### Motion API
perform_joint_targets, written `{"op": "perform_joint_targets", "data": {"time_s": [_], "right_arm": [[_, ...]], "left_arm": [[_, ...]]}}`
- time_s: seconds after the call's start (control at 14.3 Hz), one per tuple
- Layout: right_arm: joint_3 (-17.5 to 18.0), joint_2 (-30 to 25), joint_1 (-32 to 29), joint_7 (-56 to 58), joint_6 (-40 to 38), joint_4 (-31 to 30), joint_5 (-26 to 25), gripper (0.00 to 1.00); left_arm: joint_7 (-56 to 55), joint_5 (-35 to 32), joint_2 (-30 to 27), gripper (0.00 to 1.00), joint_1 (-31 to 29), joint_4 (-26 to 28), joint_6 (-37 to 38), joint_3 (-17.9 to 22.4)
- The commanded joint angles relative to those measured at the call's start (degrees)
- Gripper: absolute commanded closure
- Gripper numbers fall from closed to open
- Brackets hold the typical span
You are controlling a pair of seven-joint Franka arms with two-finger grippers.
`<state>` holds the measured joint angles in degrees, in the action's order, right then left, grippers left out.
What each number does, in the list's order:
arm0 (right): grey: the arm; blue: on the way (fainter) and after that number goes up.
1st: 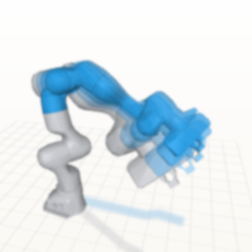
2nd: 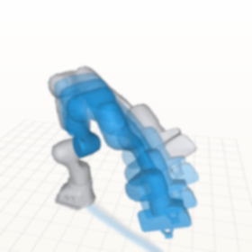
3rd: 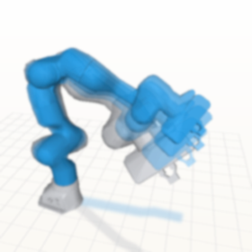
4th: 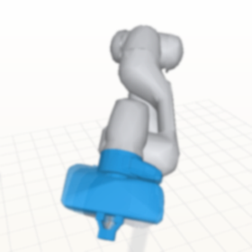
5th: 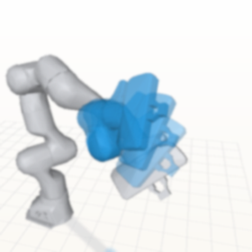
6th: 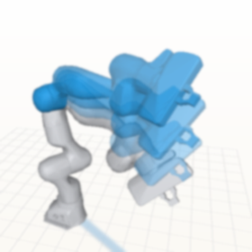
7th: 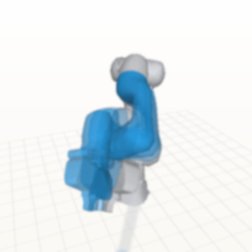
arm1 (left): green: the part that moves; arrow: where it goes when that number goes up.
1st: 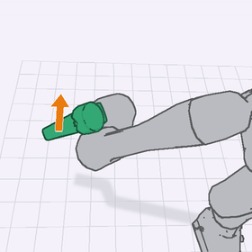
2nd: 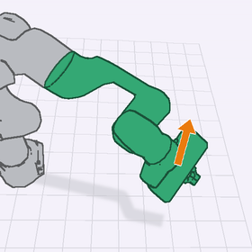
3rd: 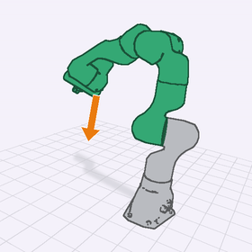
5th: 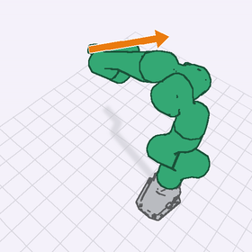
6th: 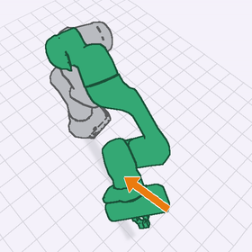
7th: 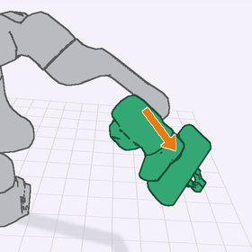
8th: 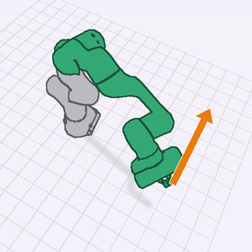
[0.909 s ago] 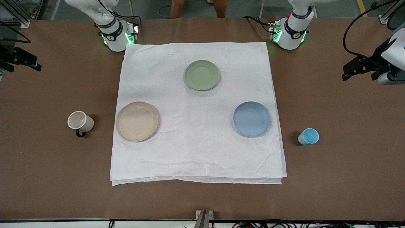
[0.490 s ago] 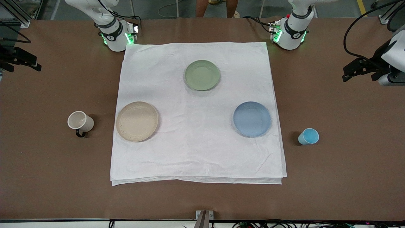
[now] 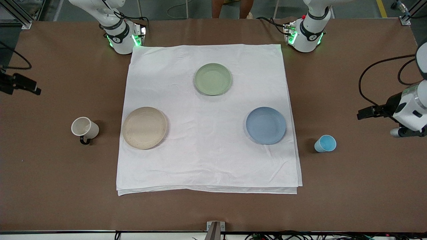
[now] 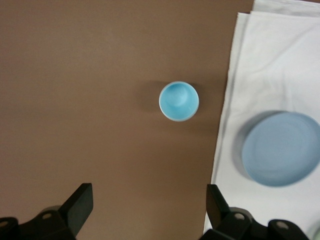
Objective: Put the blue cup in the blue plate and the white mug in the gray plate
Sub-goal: 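Reach the right gripper to the white mug while the left gripper reaches the blue cup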
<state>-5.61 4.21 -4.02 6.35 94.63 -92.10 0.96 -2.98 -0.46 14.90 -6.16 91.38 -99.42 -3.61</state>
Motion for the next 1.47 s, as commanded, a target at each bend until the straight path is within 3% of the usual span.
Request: {"op": "perform_joint_targets", "data": {"time_s": [0.0, 0.28, 0.63, 0.98, 1.05, 1.19, 1.4], "right_arm": [[0.42, 9.38, -1.16, 0.16, 6.94, 2.1, -0.96, 0.0], [0.42, 17.13, -0.9, -0.2, 18.11, 0.61, -0.69, 0.0], [0.51, 25.31, -2.39, -0.28, 31.56, -5.0, -0.08, 0.0], [0.86, 29.01, -2.75, -0.46, 32.81, -6.94, 0.53, 0.03], [0.86, 29.01, -2.4, -0.37, 34.55, -9.04, 2.97, 0.03], [0.86, 28.22, -2.22, -0.2, 35.45, -11.52, 4.84, 0.05], [0.86, 26.3, -1.69, -0.11, 35.18, -13.79, 4.84, 0.15]], "left_arm": [[0.35, -0.07, 1.44, 0.0, -0.08, 5.63, -8.21, -0.17], [0.35, -0.07, 5.57, 0.01, 0.01, 11.44, -17.46, -0.26], [-0.09, -0.07, 9.61, 0.31, 0.09, 13.65, -22.56, -0.26], [-0.62, 0.02, 13.39, 0.48, 0.62, 13.21, -26.26, -0.26], [-0.62, 0.02, 13.92, 0.48, 0.62, 13.12, -26.87, -0.26], [-0.62, 0.02, 14.8, 0.6, 0.8, 12.69, -27.4, -0.35], [-0.71, 0.02, 14.98, 0.92, 0.89, 12.42, -27.41, -0.35]]}}
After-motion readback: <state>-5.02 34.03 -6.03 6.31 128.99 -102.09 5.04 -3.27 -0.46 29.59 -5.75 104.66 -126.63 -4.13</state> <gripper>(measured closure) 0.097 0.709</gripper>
